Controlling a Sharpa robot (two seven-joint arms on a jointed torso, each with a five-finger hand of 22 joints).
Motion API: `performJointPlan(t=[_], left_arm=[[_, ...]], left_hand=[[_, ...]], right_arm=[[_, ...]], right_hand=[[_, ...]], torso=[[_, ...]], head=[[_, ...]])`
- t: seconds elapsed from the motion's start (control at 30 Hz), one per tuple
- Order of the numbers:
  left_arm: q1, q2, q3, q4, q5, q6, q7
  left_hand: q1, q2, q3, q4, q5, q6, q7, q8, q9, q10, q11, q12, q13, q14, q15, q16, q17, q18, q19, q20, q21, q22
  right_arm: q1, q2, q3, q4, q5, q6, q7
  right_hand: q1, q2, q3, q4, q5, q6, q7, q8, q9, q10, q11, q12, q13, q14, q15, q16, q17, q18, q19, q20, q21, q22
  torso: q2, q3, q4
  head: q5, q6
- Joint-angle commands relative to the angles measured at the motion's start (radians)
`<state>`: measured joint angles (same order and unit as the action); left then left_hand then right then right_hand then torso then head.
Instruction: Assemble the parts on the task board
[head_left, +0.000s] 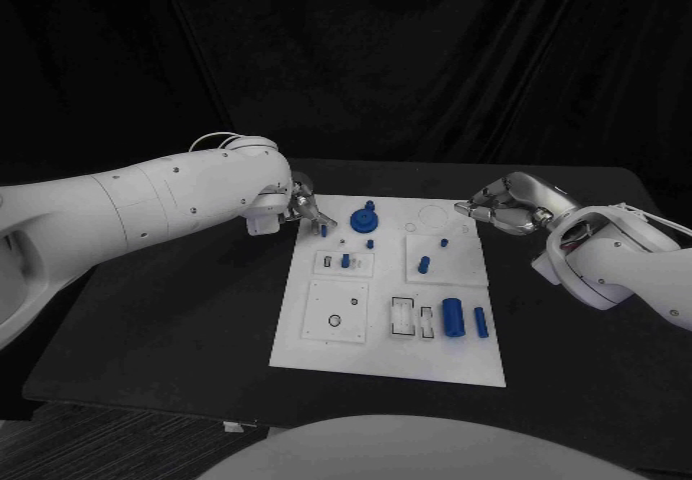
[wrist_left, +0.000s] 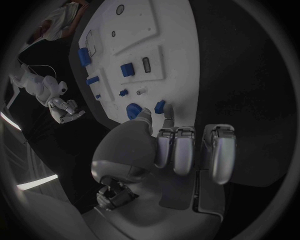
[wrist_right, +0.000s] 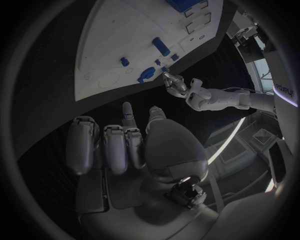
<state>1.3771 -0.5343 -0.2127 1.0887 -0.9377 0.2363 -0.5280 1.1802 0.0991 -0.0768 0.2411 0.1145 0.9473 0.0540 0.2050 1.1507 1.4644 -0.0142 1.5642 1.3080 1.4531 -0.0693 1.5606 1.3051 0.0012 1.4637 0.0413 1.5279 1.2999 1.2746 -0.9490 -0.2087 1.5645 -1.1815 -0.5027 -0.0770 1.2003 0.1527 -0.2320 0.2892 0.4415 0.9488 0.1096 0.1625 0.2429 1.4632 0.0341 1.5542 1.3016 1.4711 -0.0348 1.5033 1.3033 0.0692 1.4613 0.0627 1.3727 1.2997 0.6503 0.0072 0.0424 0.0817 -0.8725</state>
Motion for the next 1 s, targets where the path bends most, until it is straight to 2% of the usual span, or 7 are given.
performJointPlan(t=[0.03,0.13,0.27,0.4,1.0], left_arm=[[-0.002,0.003,0.001,-0.001,0.001,0.005,0.011],[-0.003,0.003,0.001,-0.001,0.001,0.005,0.012],[-0.003,0.004,0.001,-0.001,0.001,0.005,0.014],[-0.003,0.004,0.001,-0.002,0.001,0.006,0.015],[-0.004,0.004,0.001,-0.004,0.001,0.014,0.016]], left_hand=[[0.015,0.002,0.014,-0.02,0.031,0.012,0.004,-0.013,-0.015,0.106,0.001,0.007,0.263,0.118,0.003,0.01,0.266,0.01,0.085,0.005,-0.001,0.256],[0.019,0.002,0.018,-0.024,0.046,0.012,0.003,-0.014,-0.018,0.106,0.0,0.007,0.263,0.118,0.003,0.01,0.266,0.01,0.085,0.005,-0.001,0.256],[0.029,0.002,0.03,-0.033,0.089,0.013,0.001,-0.017,-0.026,0.106,-0.001,0.007,0.263,0.118,0.002,0.01,0.266,0.011,0.083,0.004,-0.004,0.255],[0.033,0.002,0.037,-0.037,0.108,0.013,0.001,-0.018,-0.03,0.106,-0.002,0.007,0.263,0.118,0.002,0.01,0.266,0.011,0.082,0.003,-0.005,0.255],[0.052,-0.001,0.065,-0.053,0.158,0.018,-0.004,-0.02,-0.04,0.106,-0.005,0.007,0.263,0.118,-0.001,0.01,0.266,0.012,0.08,0.001,-0.01,0.254]], right_arm=[[-0.003,-0.001,0.001,0.0,-0.002,0.006,-0.014],[-0.003,-0.001,0.001,0.0,-0.002,0.006,-0.014],[-0.003,-0.001,0.001,-0.001,-0.002,0.007,-0.015],[-0.004,-0.001,0.001,-0.001,-0.002,0.008,-0.015],[-0.005,-0.001,0.001,-0.001,-0.002,0.01,-0.017]], right_hand=[[0.026,0.004,-0.019,-0.006,0.024,-0.003,0.004,-0.01,-0.009,0.108,0.001,0.017,0.269,0.074,-0.002,-0.001,0.144,-0.016,0.028,0.007,-0.015,0.2],[0.026,0.004,-0.019,-0.006,0.024,-0.003,0.004,-0.01,-0.009,0.108,0.001,0.017,0.269,0.074,-0.002,-0.001,0.144,-0.016,0.028,0.007,-0.015,0.2],[0.026,0.004,-0.019,-0.006,0.024,-0.003,0.004,-0.01,-0.009,0.108,0.001,0.017,0.269,0.074,-0.002,-0.001,0.144,-0.016,0.028,0.007,-0.015,0.2],[0.026,0.004,-0.019,-0.006,0.024,-0.003,0.004,-0.01,-0.009,0.108,0.001,0.017,0.269,0.074,-0.002,-0.001,0.144,-0.016,0.028,0.007,-0.015,0.2],[0.03,0.004,-0.019,-0.006,0.025,-0.003,0.004,-0.009,-0.01,0.108,0.001,0.017,0.269,0.073,-0.002,-0.002,0.142,-0.015,0.027,0.007,-0.018,0.199]], torso=[[0.0,0.0003,0.0004],[0.0,0.0002,0.0002],[0.0,0.0001,-0.0005],[0.0,-0.0001,-0.0007],[0.0,0.0005,0.0]], head=[[0.0,0.0],[0.0,0.0],[0.0,0.0],[0.0,0.0],[-0.003,0.0]])
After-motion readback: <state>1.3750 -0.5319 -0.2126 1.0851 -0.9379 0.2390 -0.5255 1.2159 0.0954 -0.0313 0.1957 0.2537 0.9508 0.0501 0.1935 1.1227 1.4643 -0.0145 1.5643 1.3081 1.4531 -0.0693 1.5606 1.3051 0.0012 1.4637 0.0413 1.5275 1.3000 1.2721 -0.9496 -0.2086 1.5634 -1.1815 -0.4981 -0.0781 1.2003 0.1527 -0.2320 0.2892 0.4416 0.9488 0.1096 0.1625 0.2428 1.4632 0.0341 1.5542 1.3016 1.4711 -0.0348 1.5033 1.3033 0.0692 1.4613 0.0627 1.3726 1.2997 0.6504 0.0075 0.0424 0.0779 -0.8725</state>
